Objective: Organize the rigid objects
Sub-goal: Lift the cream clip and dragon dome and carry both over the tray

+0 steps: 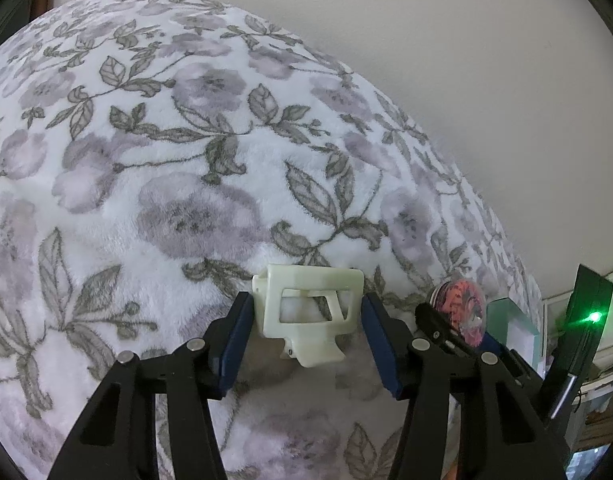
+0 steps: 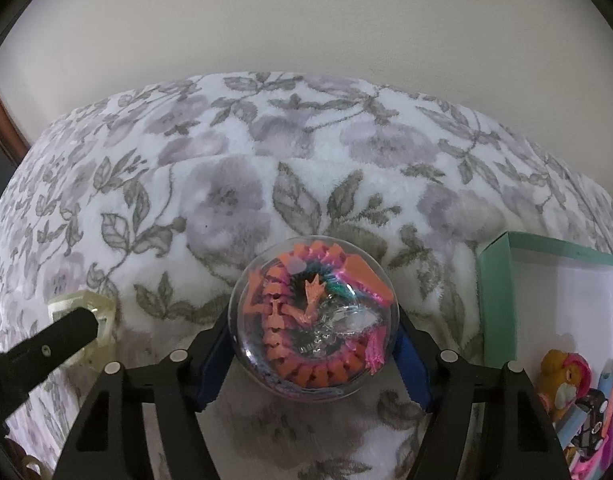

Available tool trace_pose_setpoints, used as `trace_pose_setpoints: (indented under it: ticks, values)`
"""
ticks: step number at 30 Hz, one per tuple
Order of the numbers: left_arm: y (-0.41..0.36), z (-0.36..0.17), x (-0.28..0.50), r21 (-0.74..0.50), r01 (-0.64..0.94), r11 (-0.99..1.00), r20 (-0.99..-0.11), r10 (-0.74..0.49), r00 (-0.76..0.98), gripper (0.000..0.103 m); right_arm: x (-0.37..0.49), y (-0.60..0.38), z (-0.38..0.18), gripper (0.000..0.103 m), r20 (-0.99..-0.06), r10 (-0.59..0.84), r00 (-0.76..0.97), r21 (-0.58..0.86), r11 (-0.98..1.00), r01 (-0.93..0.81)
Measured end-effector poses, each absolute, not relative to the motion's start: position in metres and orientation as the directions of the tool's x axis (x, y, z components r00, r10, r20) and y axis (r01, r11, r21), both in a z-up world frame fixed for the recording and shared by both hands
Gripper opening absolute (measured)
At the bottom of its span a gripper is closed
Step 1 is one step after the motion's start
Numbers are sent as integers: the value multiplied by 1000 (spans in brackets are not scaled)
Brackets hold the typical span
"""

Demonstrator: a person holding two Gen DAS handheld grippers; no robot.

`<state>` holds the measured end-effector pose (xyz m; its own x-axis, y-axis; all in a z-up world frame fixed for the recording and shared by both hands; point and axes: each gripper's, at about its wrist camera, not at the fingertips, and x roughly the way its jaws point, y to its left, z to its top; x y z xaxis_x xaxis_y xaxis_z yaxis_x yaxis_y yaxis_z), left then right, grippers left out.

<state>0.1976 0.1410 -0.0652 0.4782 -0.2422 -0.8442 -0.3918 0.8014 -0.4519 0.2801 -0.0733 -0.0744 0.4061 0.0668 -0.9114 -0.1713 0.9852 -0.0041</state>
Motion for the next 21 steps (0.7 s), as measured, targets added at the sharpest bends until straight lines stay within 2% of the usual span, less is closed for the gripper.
trace_pose_setpoints:
  ticks: [10, 21]
  values:
    - [142, -42, 195, -481, -365, 797, -809, -243, 535, 57, 266, -83, -63, 74, -903, 101, 418, 42, 988, -147]
    - [131, 6, 191, -504, -292, 813, -745, -238, 623, 57, 229, -111, -10, 74, -817, 169, 551, 133, 985, -105]
